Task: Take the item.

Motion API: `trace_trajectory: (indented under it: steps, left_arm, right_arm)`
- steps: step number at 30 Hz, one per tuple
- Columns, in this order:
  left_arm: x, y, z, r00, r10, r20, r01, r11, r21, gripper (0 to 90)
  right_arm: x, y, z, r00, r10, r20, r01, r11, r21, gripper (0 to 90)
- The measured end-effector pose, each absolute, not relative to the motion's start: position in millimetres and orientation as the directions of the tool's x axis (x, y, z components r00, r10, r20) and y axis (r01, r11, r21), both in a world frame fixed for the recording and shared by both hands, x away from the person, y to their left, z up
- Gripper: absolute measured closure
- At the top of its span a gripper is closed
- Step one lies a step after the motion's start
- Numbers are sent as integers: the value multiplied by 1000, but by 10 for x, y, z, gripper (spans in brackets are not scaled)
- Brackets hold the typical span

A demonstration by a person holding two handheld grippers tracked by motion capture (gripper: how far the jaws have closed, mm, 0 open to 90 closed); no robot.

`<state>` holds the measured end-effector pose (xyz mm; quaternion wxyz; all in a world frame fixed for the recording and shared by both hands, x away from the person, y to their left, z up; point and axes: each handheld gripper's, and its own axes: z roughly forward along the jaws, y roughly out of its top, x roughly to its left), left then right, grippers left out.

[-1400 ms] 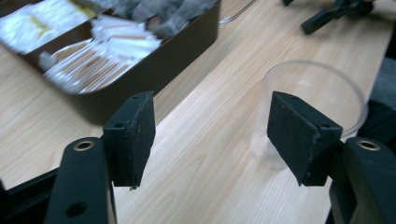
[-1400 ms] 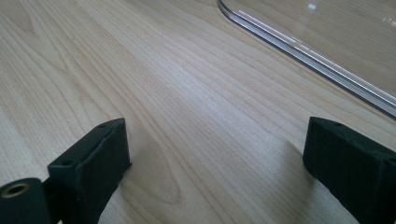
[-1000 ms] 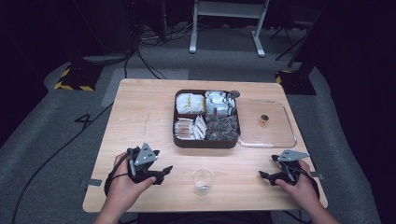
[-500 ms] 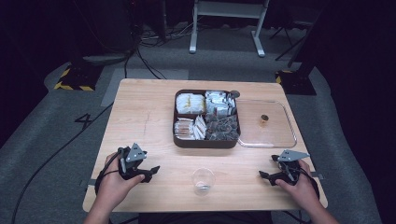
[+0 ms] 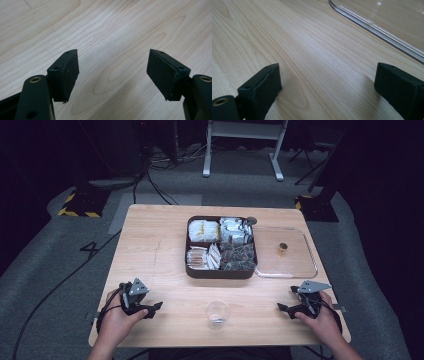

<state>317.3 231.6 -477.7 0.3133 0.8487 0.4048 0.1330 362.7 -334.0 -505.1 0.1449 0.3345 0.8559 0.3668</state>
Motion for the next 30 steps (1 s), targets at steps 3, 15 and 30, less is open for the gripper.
trace_trajectory:
  steps: [3, 15, 30]
  left_arm:
    - [3156, 2336, -4850, 633, 774, -25, 618, -486, 618, 260]
    - [3154, 2390, -4993, 580, 814, -16, 633, -438, 639, 139]
    - [3166, 2368, -5058, 571, 821, -17, 616, -415, 669, 30]
  right_arm:
    - [3627, -3340, -5051, -734, 679, -2, 467, 507, 725, 72]
    - [3627, -3340, -5051, -734, 679, -3, 466, 507, 725, 72]
    - [3627, -3340, -5051, -734, 679, -3, 466, 507, 725, 72]
